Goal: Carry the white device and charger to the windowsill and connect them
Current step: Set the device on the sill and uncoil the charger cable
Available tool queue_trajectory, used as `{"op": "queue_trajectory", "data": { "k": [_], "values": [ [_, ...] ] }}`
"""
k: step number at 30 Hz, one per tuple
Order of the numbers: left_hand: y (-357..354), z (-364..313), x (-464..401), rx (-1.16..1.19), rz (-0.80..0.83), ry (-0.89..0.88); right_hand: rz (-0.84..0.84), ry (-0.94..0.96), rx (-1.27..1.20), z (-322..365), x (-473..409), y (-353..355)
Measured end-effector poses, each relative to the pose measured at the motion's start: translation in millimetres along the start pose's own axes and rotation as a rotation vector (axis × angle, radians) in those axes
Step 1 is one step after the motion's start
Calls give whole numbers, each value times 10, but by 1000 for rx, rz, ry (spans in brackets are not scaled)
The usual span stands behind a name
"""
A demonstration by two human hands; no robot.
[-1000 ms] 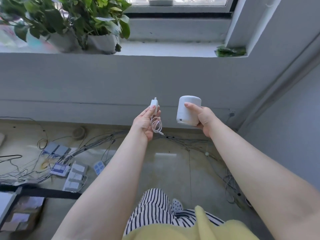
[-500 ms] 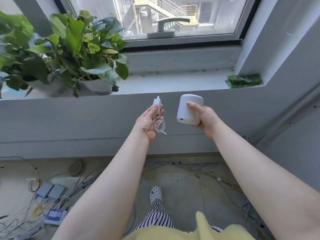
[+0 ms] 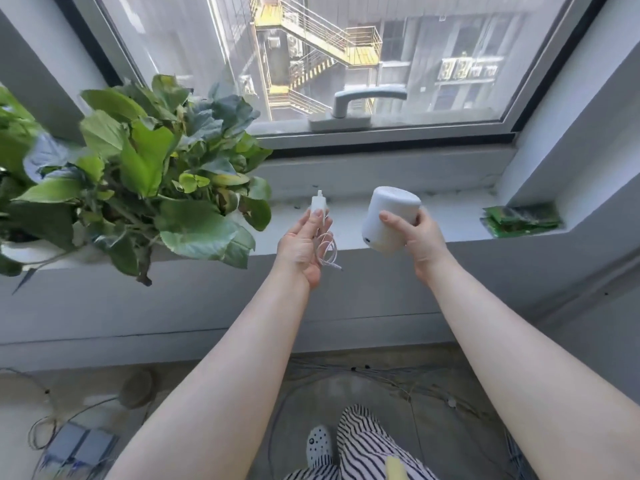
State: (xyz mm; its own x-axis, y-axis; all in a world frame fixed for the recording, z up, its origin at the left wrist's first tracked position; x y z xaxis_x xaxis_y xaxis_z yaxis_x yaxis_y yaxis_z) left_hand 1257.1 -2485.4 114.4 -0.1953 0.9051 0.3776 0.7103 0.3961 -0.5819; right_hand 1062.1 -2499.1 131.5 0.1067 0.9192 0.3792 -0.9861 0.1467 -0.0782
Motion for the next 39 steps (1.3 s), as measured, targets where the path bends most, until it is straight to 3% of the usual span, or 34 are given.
{"op": "queue_trajectory", "data": {
  "k": [14, 39],
  "values": [
    [-98, 41, -475, 43, -56, 28, 12, 87, 150, -13, -720, 103],
    [-179, 42, -511, 65, -88, 41, 58, 138, 167, -92, -823, 110]
  ]
}}
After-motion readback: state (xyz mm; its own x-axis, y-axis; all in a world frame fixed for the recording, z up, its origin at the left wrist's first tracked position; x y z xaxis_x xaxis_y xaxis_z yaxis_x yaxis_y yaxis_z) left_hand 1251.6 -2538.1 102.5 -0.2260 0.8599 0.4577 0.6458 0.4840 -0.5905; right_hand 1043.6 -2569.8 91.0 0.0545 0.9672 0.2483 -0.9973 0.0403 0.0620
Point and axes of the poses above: each hand's wrist, its own x-axis away from the middle knuckle, its own y-axis out of the back of the hand, z = x × y, the point moved 7 cm from there along -x, towards the middle knuckle, and after that the axes turned 9 degrees about -y, right-handed, at the moved point
